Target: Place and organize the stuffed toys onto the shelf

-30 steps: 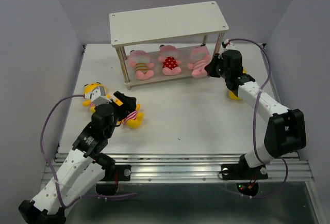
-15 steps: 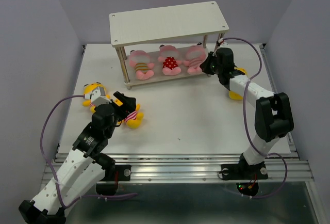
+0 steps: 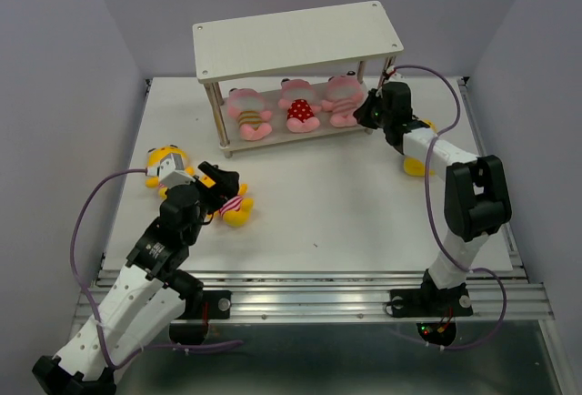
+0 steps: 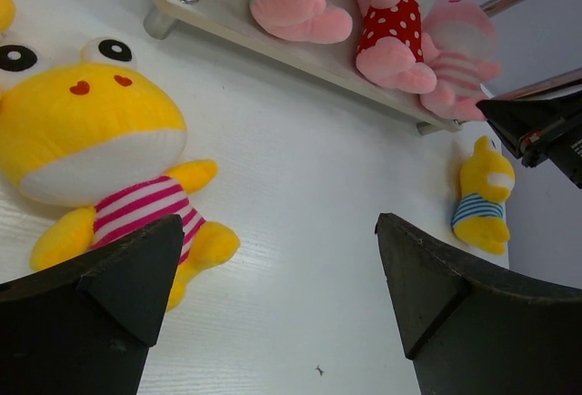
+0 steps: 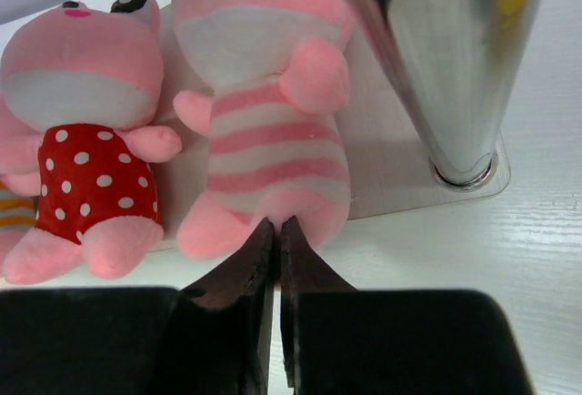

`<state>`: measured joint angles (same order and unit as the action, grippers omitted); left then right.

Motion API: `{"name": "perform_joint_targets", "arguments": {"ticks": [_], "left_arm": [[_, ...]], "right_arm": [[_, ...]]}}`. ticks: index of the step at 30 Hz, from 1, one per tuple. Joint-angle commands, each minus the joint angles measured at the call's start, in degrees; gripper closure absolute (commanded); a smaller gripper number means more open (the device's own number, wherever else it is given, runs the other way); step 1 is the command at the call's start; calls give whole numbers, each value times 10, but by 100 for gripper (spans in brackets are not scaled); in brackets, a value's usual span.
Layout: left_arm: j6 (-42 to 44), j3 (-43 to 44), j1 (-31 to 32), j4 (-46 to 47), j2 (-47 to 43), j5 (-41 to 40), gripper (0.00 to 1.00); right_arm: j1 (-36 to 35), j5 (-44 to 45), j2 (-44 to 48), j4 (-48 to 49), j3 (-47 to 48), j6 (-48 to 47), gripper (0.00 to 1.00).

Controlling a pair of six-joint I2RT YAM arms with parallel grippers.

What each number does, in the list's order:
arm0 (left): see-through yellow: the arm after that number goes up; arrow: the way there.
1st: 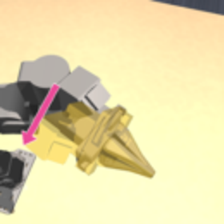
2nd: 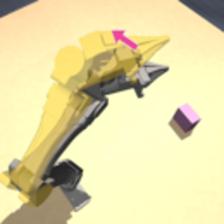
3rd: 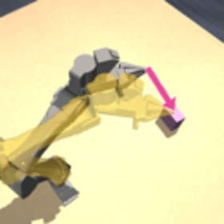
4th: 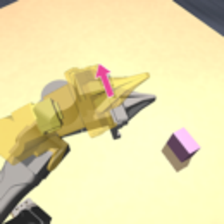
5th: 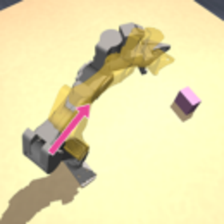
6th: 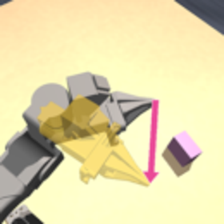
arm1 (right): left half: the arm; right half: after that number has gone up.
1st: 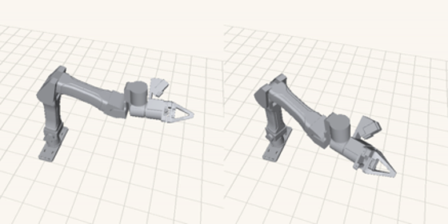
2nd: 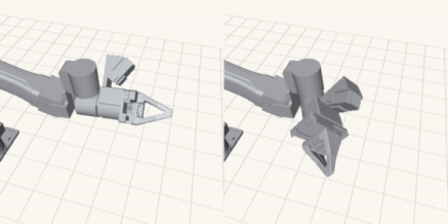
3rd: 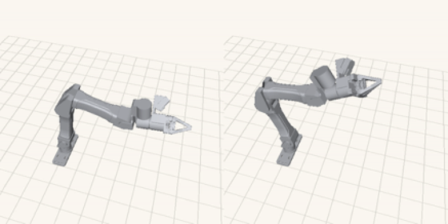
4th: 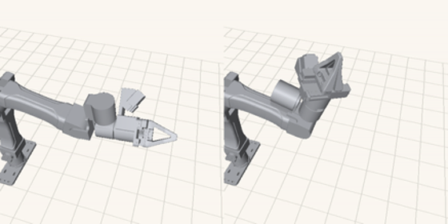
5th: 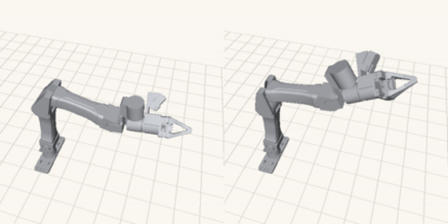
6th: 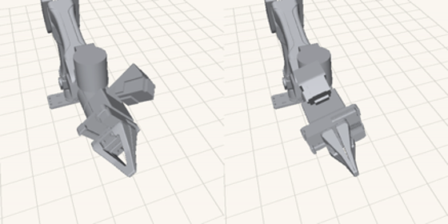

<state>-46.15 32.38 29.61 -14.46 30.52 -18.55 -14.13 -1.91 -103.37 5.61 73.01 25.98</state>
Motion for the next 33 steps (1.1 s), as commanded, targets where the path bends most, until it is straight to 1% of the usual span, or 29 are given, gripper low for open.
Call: {"name": "perform_joint_targets", "arguments": {"ticks": [1, 2, 7, 8, 9, 10, 13, 14, 16, 22, 28, 29, 30, 31, 32, 33], "left_arm": [[0, -1, 0, 6, -4, -16, 1], [0, -1, -1, 6, -4, -15, 1], [0, -1, 0, 6, -2, -15, 1], [1, 0, 0, 6, -1, -15, 1], [1, 0, 0, 7, 0, -14, 1], [1, 0, -1, 7, 0, -14, 1], [2, 1, 0, 7, 1, -13, 1], [2, 1, -1, 7, 2, -13, 1], [3, 1, -1, 7, 2, -12, 1], [2, 0, 0, 7, 2, -11, 1], [2, -1, 0, 8, 2, -11, 1], [3, -1, -1, 9, 1, -10, 1], [3, -1, 0, 10, 1, -10, 1], [3, -2, -1, 10, 1, -10, 1], [3, -2, -1, 10, 1, -10, 1], [3, -1, -1, 10, 1, -10, 1]], "right_arm": [[13, 8, -3, 35, 22, 10, 92], [13, 8, -3, 35, 21, 11, 87], [18, 9, 0, 30, 19, 11, 75], [18, 9, 1, 28, 18, 11, 68], [18, 8, 1, 27, 19, 9, 66], [18, 4, 2, 25, 19, 9, 61], [18, 2, 9, 22, 16, 11, 57], [18, 4, 11, 21, 15, 11, 52], [18, 7, 18, 18, 14, 11, 45], [18, 13, 48, 13, 3, 14, 42], [18, 16, 73, -7, -11, 8, 29], [18, 16, 81, -12, -14, 5, 22], [18, 16, 84, -16, -16, 3, 18], [18, 16, 89, -18, -22, 4, 16], [18, 13, 97, -23, -25, 0, 8], [18, 9, 99, -29, -27, -1, 4]]}}
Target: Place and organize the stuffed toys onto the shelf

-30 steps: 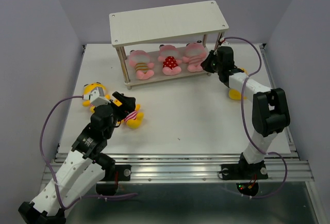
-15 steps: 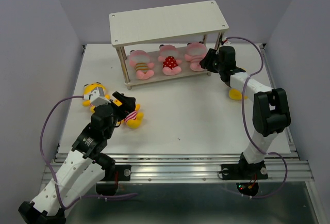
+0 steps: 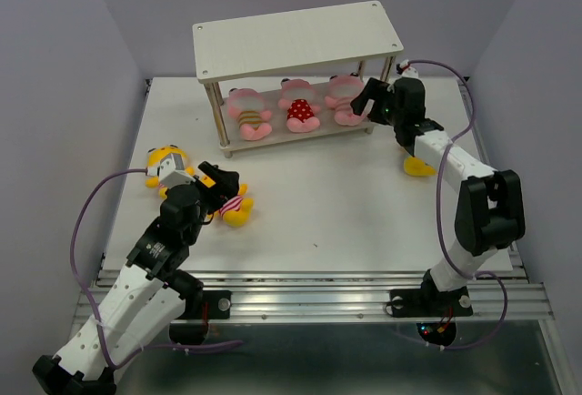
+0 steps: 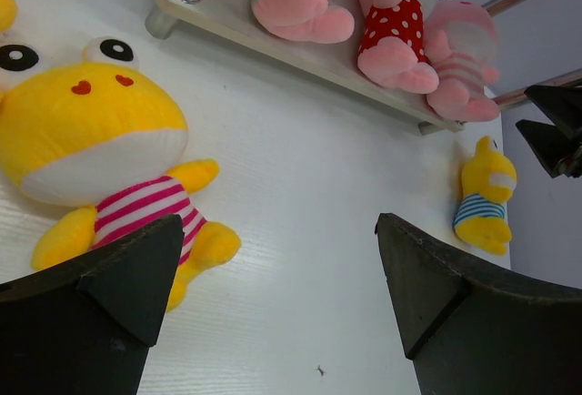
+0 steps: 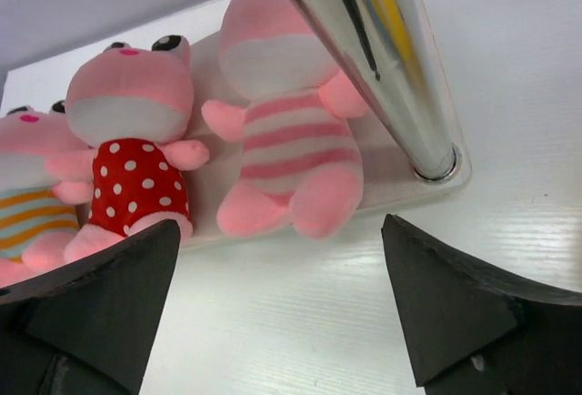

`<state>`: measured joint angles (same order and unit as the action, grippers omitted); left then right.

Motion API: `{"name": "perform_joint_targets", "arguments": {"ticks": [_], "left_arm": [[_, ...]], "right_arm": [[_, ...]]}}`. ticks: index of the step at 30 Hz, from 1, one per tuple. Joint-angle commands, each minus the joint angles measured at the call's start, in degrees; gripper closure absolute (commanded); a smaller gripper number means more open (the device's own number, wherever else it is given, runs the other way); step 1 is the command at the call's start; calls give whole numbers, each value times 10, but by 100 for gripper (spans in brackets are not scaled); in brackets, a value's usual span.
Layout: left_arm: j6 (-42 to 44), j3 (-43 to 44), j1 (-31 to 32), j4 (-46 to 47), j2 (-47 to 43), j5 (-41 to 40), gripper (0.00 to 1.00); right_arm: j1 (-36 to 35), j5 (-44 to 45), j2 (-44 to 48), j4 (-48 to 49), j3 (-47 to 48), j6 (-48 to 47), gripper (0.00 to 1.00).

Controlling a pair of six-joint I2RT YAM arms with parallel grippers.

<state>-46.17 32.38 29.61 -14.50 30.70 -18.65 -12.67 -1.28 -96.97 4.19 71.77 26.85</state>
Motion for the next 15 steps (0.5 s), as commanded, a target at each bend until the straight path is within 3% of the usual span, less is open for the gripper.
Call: {"name": "perform_joint_targets", "arguments": {"ticks": [1, 8, 15], "left_arm": [[4, -1, -1, 11, 0, -8, 1], [6, 0, 0, 13, 3, -7, 1], [7, 1, 0, 15, 8, -4, 1]], "right_arm": [[4, -13, 39, -19, -18, -9, 0], [4, -96, 66, -14, -59, -2, 0], [-20, -103, 33, -23, -32, -18, 0]]}}
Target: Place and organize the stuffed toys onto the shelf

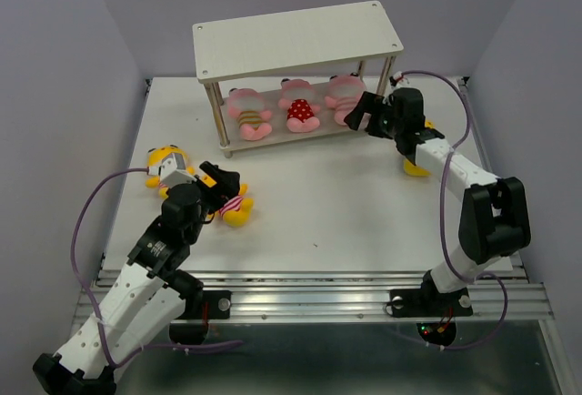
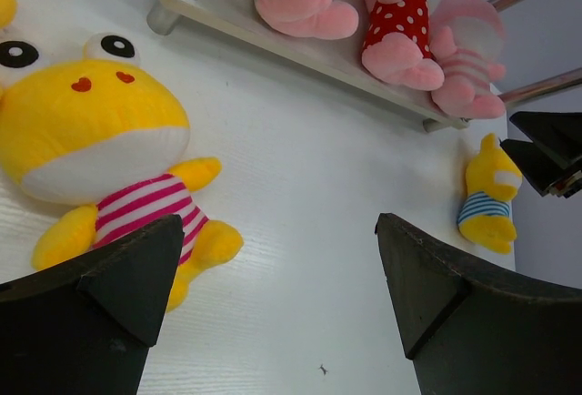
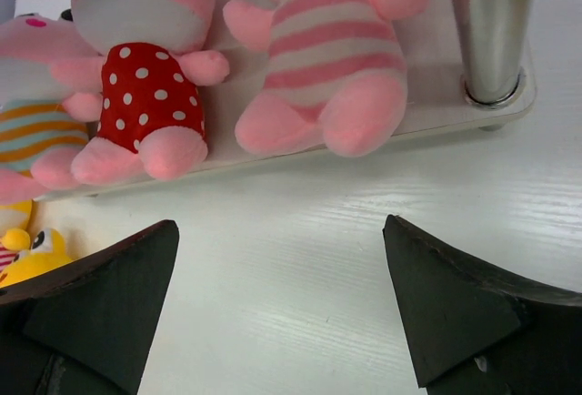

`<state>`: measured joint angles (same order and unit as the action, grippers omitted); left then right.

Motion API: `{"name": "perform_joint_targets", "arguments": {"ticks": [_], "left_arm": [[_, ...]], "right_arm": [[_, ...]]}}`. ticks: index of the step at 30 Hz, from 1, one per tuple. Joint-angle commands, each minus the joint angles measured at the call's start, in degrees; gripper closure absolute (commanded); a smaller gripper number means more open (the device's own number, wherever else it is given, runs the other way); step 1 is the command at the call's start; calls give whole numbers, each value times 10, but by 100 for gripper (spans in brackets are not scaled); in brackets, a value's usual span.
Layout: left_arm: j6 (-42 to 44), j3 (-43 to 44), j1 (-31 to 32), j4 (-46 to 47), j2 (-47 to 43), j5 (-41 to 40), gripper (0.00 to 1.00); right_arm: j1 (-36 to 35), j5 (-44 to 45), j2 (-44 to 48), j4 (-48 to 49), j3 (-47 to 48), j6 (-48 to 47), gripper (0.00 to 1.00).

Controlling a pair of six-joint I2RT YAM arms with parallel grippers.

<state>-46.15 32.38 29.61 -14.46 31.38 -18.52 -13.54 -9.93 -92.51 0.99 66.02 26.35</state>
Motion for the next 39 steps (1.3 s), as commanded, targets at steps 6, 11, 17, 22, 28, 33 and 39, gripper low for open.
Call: {"name": "perform_joint_targets", "arguments": {"ticks": [6, 11, 17, 22, 28, 33, 39], "left_arm": [[4, -2, -1, 13, -2, -8, 1], [4, -2, -1, 13, -1, -10, 1], [4, -2, -1, 14, 4, -12, 1], [5, -2, 0, 14, 9, -11, 1], [4, -5, 0, 12, 2, -13, 1], [4, -5, 0, 13, 4, -13, 1], [4, -6, -1, 12, 5, -12, 1]], "right_arm": [[-11, -22, -51, 13, 59, -6, 0], [-17, -31, -77, 26, 76, -1, 0], [-17, -30, -93, 33, 90, 3, 0], [-17, -8, -101, 54, 92, 26, 0], [-17, 19, -105, 53, 94, 31, 0], [-17, 37, -106, 58, 94, 32, 0], [-17, 36, -116, 66, 101, 38, 0]]}}
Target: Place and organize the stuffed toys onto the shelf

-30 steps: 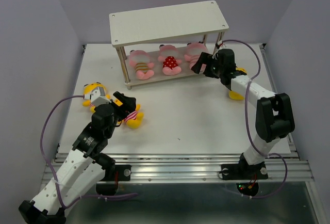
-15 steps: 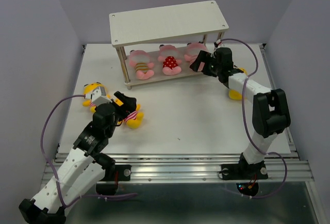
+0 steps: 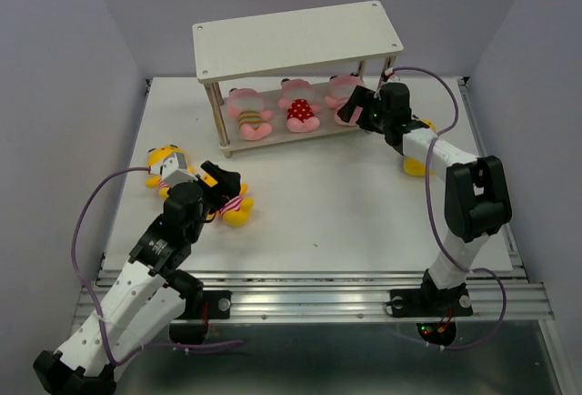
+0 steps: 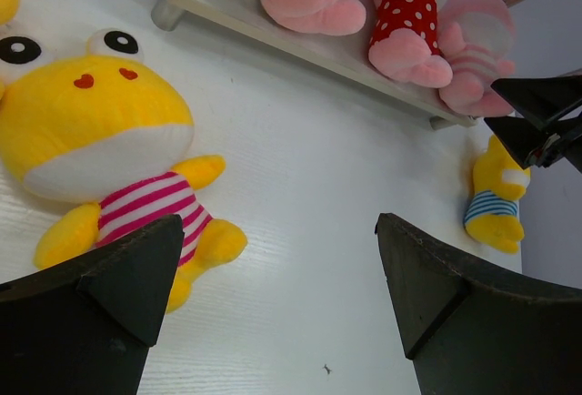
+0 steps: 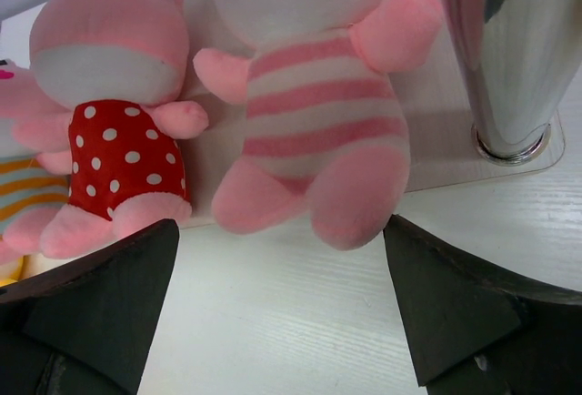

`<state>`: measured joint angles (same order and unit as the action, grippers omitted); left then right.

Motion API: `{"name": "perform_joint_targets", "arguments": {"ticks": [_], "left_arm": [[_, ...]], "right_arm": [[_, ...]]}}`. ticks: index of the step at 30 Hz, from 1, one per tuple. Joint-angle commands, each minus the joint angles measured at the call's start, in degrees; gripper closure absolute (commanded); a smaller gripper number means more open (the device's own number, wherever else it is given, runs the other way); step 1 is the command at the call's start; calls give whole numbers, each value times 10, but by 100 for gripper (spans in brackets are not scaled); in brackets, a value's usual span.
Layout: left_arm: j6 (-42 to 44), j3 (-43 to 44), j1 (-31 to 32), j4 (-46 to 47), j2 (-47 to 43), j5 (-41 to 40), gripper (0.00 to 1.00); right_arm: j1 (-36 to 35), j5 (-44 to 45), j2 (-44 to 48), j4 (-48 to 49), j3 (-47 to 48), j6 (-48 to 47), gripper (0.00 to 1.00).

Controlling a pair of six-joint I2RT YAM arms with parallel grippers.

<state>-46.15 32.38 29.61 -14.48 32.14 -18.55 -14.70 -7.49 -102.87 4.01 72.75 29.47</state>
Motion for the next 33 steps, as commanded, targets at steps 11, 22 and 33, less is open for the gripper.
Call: {"name": "perform_joint_targets", "arguments": {"ticks": [11, 22, 33], "left_arm": [[2, -7, -1, 11, -7, -12, 1], [1, -7, -1, 9, -8, -13, 1], [1, -4, 0, 8, -6, -14, 1]], "right_arm": [[-5, 19, -23, 42, 47, 13, 0], [-5, 44, -13, 45, 38, 8, 0], [-5, 28, 89, 33, -51, 10, 0]]}}
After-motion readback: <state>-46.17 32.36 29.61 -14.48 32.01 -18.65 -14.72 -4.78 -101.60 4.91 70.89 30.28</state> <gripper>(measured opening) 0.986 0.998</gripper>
